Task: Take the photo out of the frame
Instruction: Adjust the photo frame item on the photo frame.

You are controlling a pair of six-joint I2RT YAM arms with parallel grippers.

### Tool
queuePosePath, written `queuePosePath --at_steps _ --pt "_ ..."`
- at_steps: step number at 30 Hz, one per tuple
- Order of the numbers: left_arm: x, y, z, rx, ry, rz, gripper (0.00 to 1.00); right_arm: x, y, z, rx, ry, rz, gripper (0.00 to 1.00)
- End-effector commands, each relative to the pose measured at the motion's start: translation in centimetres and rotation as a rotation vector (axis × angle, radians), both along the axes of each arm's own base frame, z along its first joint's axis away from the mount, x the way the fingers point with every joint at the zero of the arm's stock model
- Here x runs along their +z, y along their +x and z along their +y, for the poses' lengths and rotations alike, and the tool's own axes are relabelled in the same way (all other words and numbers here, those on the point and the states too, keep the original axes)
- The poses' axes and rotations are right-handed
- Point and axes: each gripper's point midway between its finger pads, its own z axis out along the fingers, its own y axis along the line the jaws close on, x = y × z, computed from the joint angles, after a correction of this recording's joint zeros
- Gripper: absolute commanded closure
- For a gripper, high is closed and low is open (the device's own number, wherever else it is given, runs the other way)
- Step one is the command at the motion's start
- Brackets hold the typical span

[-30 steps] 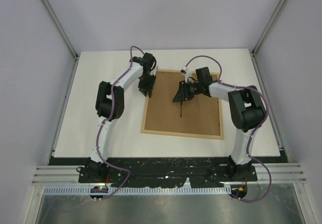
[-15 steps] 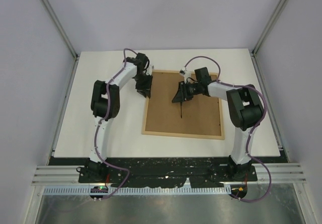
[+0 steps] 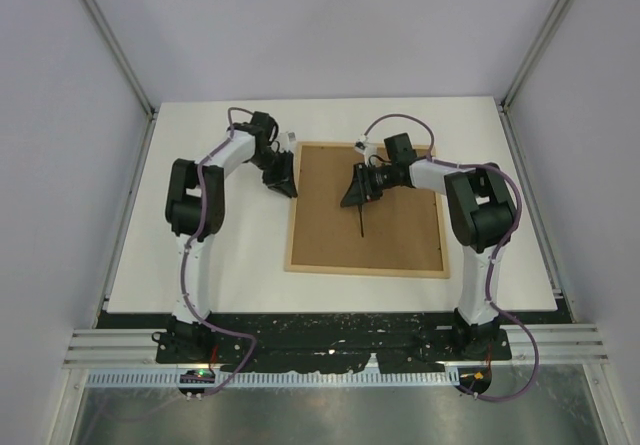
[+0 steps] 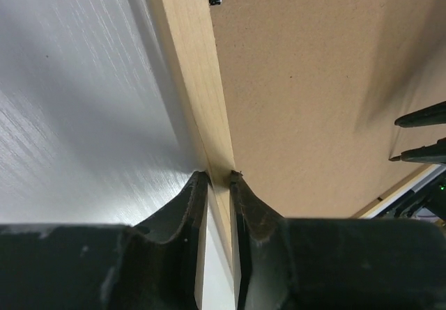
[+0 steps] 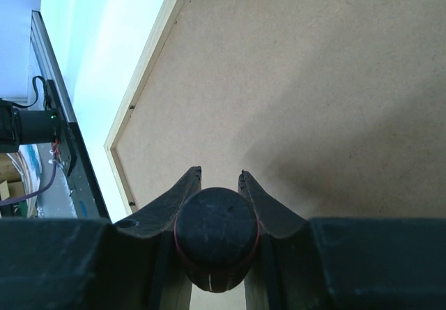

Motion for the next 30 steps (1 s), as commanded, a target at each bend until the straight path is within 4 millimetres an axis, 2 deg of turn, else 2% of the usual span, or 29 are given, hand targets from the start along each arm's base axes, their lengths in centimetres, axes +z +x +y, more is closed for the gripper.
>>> queuePosePath --at_steps 1,7,10,13,17,18,19,20,21,22,23,24,25,26,27,30 --pt "2.0 -0.4 -1.0 -0.015 -0.090 -0.029 1.00 1.7 0.9 0.7 0.026 0.050 -0.024 0.92" --pt "3.5 -0.1 -1.1 0.013 -0.131 -0.044 1.00 3.6 1.0 1.2 0.036 0.089 -0.030 0.92" --pt "5.4 0.3 -1.0 0.021 -0.158 -0.087 0.84 5.3 1.2 1.1 0.037 0.112 -0.053 0.92" --pt "8.3 0.1 -1.6 0.008 -0.230 -0.147 0.69 8.0 1.6 1.2 0.035 0.151 -0.076 0.92" --pt "13.2 -0.9 -3.4 -0.061 -0.389 -0.237 0.60 10.9 2.2 0.9 -0.002 0.242 -0.056 0.92" --pt "14.3 -1.6 -4.2 -0.099 -0.444 -0.244 0.58 12.4 2.9 0.7 -0.020 0.298 -0.070 0.92" --pt "15.0 -2.1 -4.7 -0.126 -0.474 -0.250 0.56 12.8 2.9 0.5 -0.025 0.323 -0.070 0.92" --pt "15.5 -2.6 -5.2 -0.152 -0.493 -0.252 0.54 14.3 3.5 0.2 -0.055 0.367 -0.069 0.92" --pt "15.8 -3.2 -5.8 -0.179 -0.513 -0.249 0.53 14.3 3.5 0.0 -0.068 0.385 -0.066 0.92" --pt "15.9 -3.8 -6.4 -0.202 -0.521 -0.248 0.52 15.6 4.1 -0.3 -0.096 0.425 -0.071 0.92" --pt "15.8 -4.4 -7.1 -0.223 -0.529 -0.241 0.52 15.7 4.0 -0.4 -0.128 0.447 -0.005 0.92" --pt "15.9 -4.9 -7.7 -0.241 -0.539 -0.238 0.50 16.7 4.4 -0.5 -0.128 0.478 -0.054 0.92" --pt "15.8 -5.3 -8.5 -0.255 -0.550 -0.228 0.50 16.9 4.3 -0.6 -0.159 0.500 0.005 0.92" --pt "15.8 -5.5 -9.0 -0.259 -0.559 -0.223 0.49 17.8 4.6 -0.5 -0.153 0.530 -0.045 0.92" --pt "16.0 -5.6 -9.7 -0.265 -0.577 -0.216 0.49 18.1 4.5 -0.5 -0.183 0.552 0.007 0.92" --pt "16.0 -5.6 -11.4 -0.260 -0.635 -0.165 0.48 20.0 4.7 -0.6 -0.196 0.640 -0.026 0.92"
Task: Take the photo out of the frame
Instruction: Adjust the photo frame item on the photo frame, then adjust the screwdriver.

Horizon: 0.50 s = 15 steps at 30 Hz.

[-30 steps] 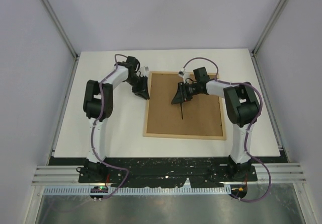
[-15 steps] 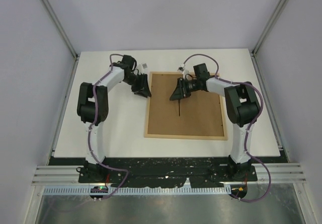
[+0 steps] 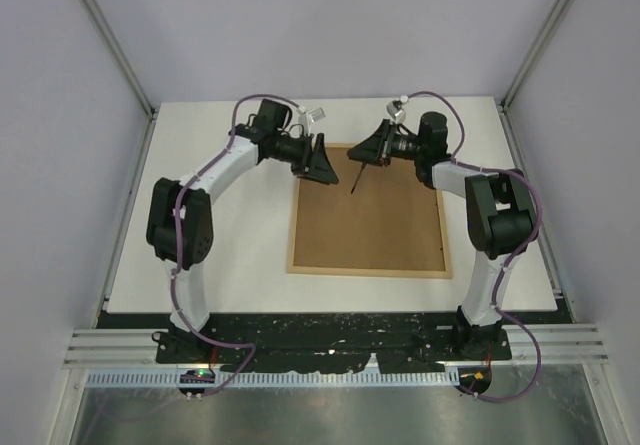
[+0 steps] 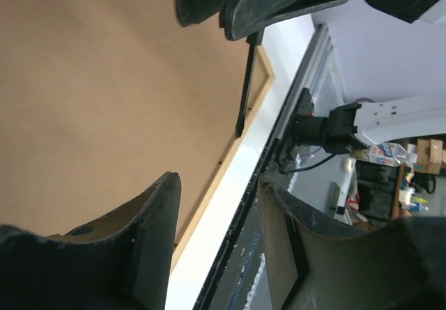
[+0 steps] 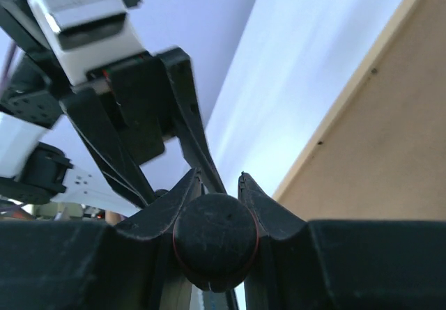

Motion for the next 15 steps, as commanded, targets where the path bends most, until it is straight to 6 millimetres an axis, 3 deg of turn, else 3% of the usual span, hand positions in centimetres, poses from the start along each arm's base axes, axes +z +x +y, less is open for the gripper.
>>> queuePosePath --at_steps 1,7,15 --pt "1.3 -0.4 -3.1 -0.056 -0.132 0.055 0.48 7.7 -0.5 0.6 -0.014 0.209 -0.112 0.92" --pt "2.1 -1.0 -5.6 -0.103 -0.203 0.076 0.47 8.3 -0.5 0.5 -0.027 0.238 -0.141 0.92" --pt "3.7 -1.3 -6.5 -0.119 -0.313 0.104 0.48 7.4 -0.9 0.6 -0.023 0.213 -0.175 0.92"
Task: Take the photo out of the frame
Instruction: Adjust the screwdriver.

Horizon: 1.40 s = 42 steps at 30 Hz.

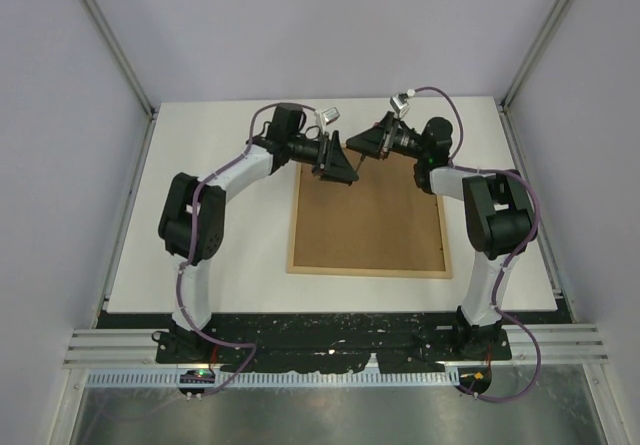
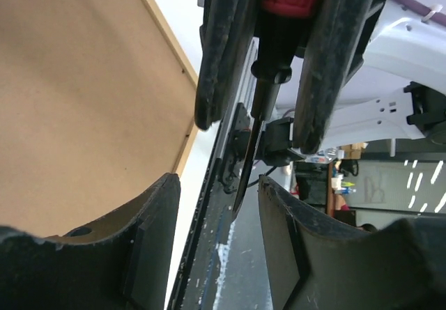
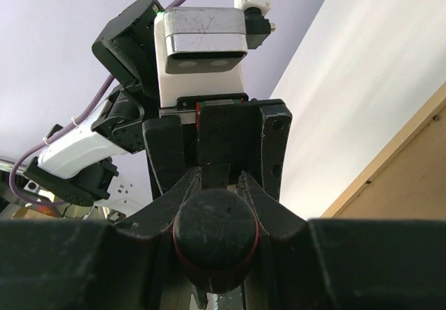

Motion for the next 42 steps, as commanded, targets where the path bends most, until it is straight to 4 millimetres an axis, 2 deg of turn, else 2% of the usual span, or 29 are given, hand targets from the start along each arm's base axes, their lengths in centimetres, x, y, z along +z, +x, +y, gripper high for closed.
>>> queuePosePath --at_steps 1,8,11,17,21,22,28,29,30,31,32,33,34,36,37,38,39,40,42 --pt "2.6 -0.3 -0.7 -0.031 -0.114 -0.022 0.48 2.0 -0.7 0.2 -0.001 0.014 -0.119 0.92" --pt "3.0 -0.7 -1.1 -0.039 -0.136 -0.001 0.57 2.0 -0.8 0.1 -0.009 0.034 -0.119 0.92" --pt "3.2 -1.1 -1.5 -0.049 -0.155 0.016 0.69 2.0 -1.0 0.1 -0.013 0.034 -0.129 0.92" --pt "3.3 -1.7 -1.9 -0.071 -0.167 0.033 0.81 2.0 -1.2 0.0 -0.026 0.032 -0.147 0.92" --pt "3.0 -2.2 -1.8 -0.077 -0.146 0.045 1.00 2.1 -1.4 0.0 -0.018 0.015 -0.148 0.92" --pt "2.8 -2.4 -1.7 -0.080 -0.132 0.048 1.00 2.1 -1.6 0.1 -0.009 0.003 -0.162 0.92" --pt "1.4 -3.5 0.1 -0.100 0.022 -0.036 1.00 1.6 -3.7 0.0 0.098 -0.124 -0.138 0.70" --pt "1.3 -3.7 0.5 -0.109 0.054 -0.062 1.00 2.2 -4.1 -0.1 0.133 -0.144 -0.174 0.68" --pt "1.1 -4.0 1.2 -0.118 0.095 -0.091 1.00 1.1 -4.9 -0.3 0.163 -0.193 -0.130 0.68" --pt "1.2 -4.2 1.7 -0.125 0.120 -0.110 1.00 1.8 -4.9 -0.4 0.187 -0.229 -0.256 0.68" --pt "1.0 -4.3 2.3 -0.127 0.140 -0.127 1.00 0.5 -6.0 -0.7 0.215 -0.267 -0.151 0.67" --pt "0.8 -4.6 2.9 -0.133 0.163 -0.131 1.00 1.2 -5.7 -0.8 0.225 -0.296 -0.265 0.64" --pt "0.8 -4.8 3.3 -0.143 0.169 -0.144 1.00 -0.1 -7.1 -1.1 0.259 -0.320 -0.134 0.63" --pt "0.7 -5.5 4.0 -0.179 0.196 -0.164 1.00 -0.4 -8.0 -1.4 0.307 -0.339 -0.106 0.57" --pt "0.7 -5.8 4.2 -0.198 0.195 -0.179 1.00 -0.6 -8.4 -1.5 0.329 -0.352 -0.082 0.41" --pt "0.5 -6.1 4.5 -0.214 0.198 -0.191 1.00 -0.5 -8.7 -1.6 0.338 -0.357 -0.065 0.39" --pt "0.4 -6.2 4.7 -0.218 0.203 -0.199 1.00 -0.6 -9.1 -1.8 0.357 -0.369 -0.047 0.29" --pt "0.2 -6.4 4.8 -0.221 0.210 -0.205 1.00 -0.2 -8.9 -1.7 0.370 -0.382 -0.131 0.28" --pt "-0.1 -6.5 5.1 -0.220 0.225 -0.226 1.00 -0.4 -9.9 -1.8 0.395 -0.400 -0.132 0.26"
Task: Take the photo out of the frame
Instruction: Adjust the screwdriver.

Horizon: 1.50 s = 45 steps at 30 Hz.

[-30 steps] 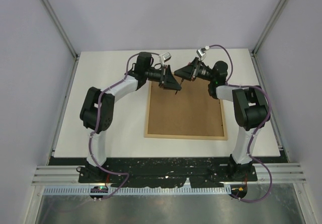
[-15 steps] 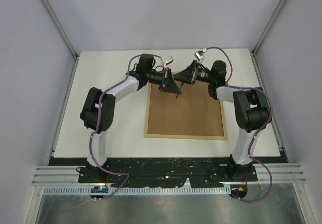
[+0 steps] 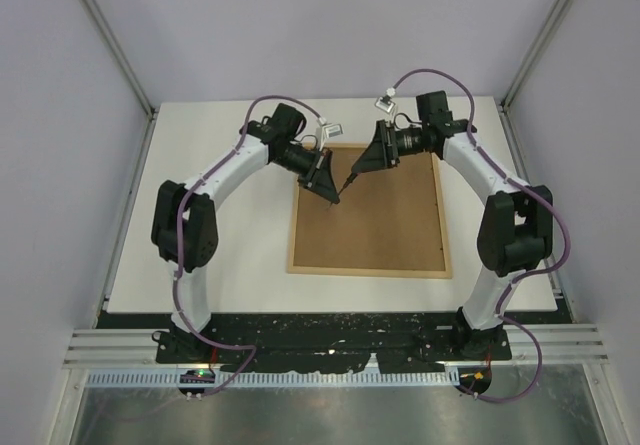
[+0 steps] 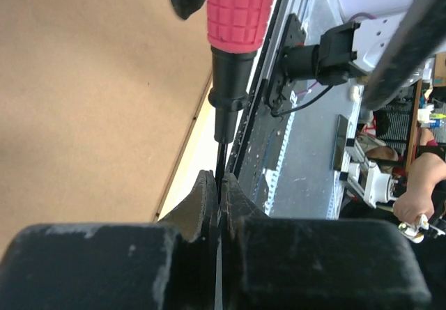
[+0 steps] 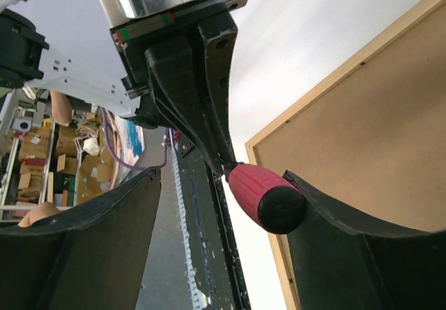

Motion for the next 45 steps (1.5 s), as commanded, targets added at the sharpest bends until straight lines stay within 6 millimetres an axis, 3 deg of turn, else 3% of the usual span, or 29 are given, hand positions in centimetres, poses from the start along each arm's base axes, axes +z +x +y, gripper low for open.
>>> queuePosePath --at_steps 1,2,3,4,9,14,20,24,36,45 --pt "0.2 -1.7 1.9 -0.047 0.049 -0.071 1.00 0.5 -3.9 -0.6 0.117 -0.041 -0.045 0.25" --pt "0.2 -1.8 2.0 -0.050 0.051 -0.077 1.00 -0.2 -4.2 -0.6 0.108 -0.067 -0.036 0.25" --pt "0.2 -1.8 2.0 -0.053 0.050 -0.078 1.00 0.5 -4.3 -0.4 0.104 -0.064 -0.093 0.25" --pt "0.2 -1.9 2.1 -0.061 0.045 -0.082 1.00 -0.5 -4.7 -0.3 0.087 -0.085 -0.049 0.22" --pt "0.4 -2.4 1.7 -0.102 0.025 -0.100 1.00 0.2 -5.6 0.4 0.124 -0.025 -0.111 0.25" --pt "1.2 -3.7 0.8 -0.149 -0.033 -0.083 1.00 -1.0 -5.3 1.1 0.154 0.016 -0.117 0.31" --pt "2.4 -4.9 0.2 -0.190 -0.100 -0.080 1.00 -2.4 -5.5 1.8 0.182 0.026 -0.096 0.31" --pt "2.2 -5.2 0.0 -0.187 -0.070 -0.114 1.00 -3.1 -5.5 1.8 0.186 0.023 -0.068 0.32" --pt "1.0 -5.4 -0.4 -0.186 0.003 -0.154 1.00 -1.3 -7.3 2.2 0.258 0.102 -0.033 0.47" --pt "0.9 -4.9 -0.6 -0.157 0.023 -0.162 1.00 -1.3 -9.6 3.6 0.333 0.088 -0.037 0.48"
